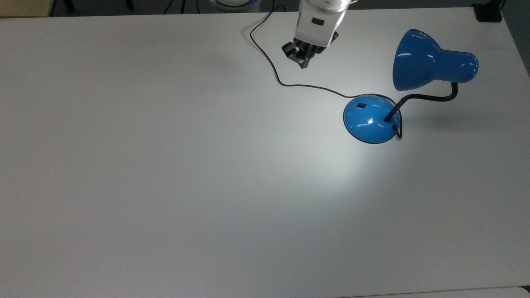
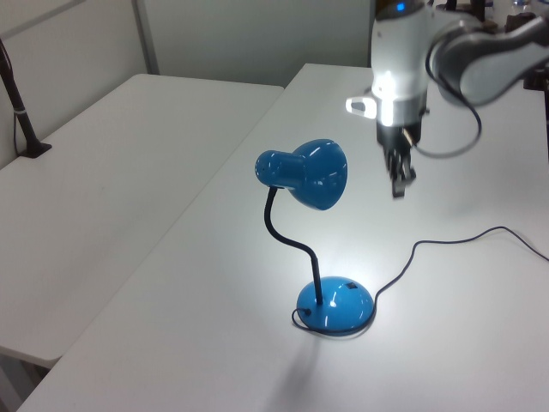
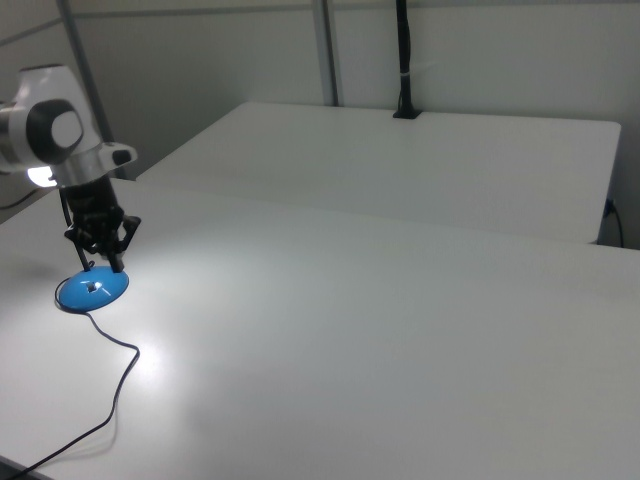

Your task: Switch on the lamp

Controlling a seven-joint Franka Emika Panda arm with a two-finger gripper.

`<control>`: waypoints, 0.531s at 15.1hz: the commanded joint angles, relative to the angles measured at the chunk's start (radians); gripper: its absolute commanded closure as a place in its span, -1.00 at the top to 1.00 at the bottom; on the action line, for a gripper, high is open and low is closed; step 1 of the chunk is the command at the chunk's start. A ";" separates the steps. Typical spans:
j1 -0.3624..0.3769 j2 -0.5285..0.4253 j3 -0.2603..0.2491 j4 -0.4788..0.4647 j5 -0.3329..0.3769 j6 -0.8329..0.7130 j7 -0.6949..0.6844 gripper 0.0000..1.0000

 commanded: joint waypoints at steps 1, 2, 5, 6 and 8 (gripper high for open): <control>-0.121 -0.021 0.003 0.118 0.001 -0.155 0.080 -1.00; -0.143 -0.021 0.003 0.147 -0.001 -0.172 0.126 -1.00; -0.176 -0.035 -0.020 0.194 -0.008 -0.196 0.224 -0.98; -0.161 -0.038 -0.064 0.206 -0.008 -0.204 0.244 -0.92; -0.094 -0.060 -0.171 0.227 -0.004 -0.227 0.247 -0.57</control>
